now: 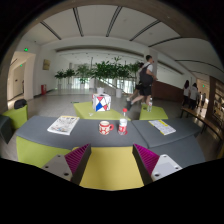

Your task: Pour water

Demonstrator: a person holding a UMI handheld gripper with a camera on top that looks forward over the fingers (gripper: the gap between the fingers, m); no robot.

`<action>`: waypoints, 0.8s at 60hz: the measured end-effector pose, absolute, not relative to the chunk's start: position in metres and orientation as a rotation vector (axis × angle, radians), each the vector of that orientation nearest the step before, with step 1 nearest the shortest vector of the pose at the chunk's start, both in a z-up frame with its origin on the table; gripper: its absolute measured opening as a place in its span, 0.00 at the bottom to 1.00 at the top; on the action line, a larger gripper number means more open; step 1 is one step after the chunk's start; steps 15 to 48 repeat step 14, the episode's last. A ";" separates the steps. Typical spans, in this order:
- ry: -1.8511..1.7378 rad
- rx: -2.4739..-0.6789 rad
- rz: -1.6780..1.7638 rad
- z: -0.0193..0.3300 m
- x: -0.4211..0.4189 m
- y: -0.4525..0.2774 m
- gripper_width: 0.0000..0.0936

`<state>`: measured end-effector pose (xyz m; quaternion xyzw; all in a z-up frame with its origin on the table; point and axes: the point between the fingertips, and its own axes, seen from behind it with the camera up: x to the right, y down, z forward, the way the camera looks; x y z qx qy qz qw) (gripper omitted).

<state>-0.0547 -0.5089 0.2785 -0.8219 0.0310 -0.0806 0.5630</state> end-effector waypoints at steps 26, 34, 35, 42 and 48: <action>0.061 -1.928 -0.220 0.277 -0.056 -0.510 0.91; 0.061 -1.928 -0.220 0.277 -0.056 -0.510 0.91; 0.061 -1.928 -0.220 0.277 -0.056 -0.510 0.91; 0.061 -1.928 -0.220 0.277 -0.056 -0.510 0.91; 0.061 -1.928 -0.220 0.277 -0.056 -0.510 0.91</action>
